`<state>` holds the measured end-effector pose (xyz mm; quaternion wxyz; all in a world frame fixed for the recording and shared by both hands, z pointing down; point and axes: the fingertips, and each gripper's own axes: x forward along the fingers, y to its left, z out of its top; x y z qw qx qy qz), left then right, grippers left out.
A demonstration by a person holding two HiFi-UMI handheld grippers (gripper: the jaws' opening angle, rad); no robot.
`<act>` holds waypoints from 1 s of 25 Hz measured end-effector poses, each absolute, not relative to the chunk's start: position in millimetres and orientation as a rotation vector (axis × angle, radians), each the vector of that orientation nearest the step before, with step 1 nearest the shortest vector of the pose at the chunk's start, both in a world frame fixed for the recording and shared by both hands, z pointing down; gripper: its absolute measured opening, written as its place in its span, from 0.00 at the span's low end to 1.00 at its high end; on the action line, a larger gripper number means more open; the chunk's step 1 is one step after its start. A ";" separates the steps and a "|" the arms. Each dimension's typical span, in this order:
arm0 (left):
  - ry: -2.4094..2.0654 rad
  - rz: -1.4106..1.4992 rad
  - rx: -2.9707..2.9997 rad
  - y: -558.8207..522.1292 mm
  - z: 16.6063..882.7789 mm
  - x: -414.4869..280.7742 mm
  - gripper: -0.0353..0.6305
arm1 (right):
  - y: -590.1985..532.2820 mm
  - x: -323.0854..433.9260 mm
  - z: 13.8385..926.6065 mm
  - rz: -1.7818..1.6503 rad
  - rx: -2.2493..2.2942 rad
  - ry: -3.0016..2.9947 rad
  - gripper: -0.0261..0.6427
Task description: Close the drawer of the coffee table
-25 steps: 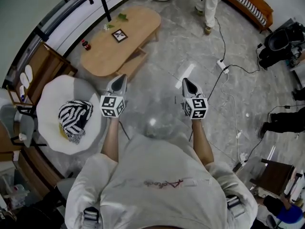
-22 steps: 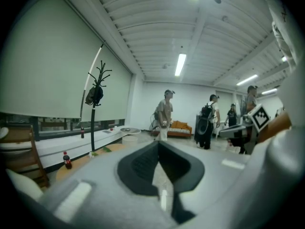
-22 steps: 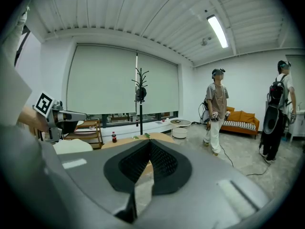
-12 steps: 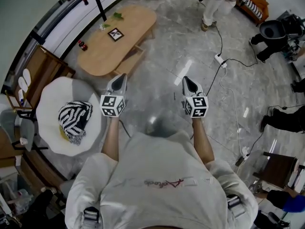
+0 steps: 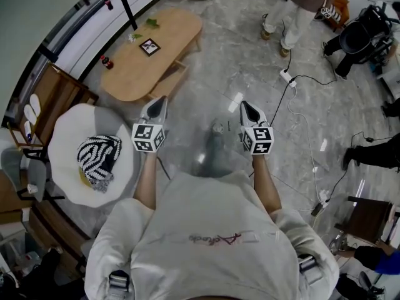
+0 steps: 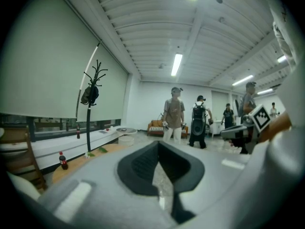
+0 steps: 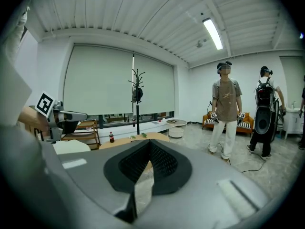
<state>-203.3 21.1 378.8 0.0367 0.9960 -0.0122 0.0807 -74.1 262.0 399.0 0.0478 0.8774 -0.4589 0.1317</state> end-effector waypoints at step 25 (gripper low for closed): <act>-0.063 0.304 3.048 -57.1 391.0 -9.9 0.05 | 173.7 116.9 416.6 0.449 2.643 -1.452 0.05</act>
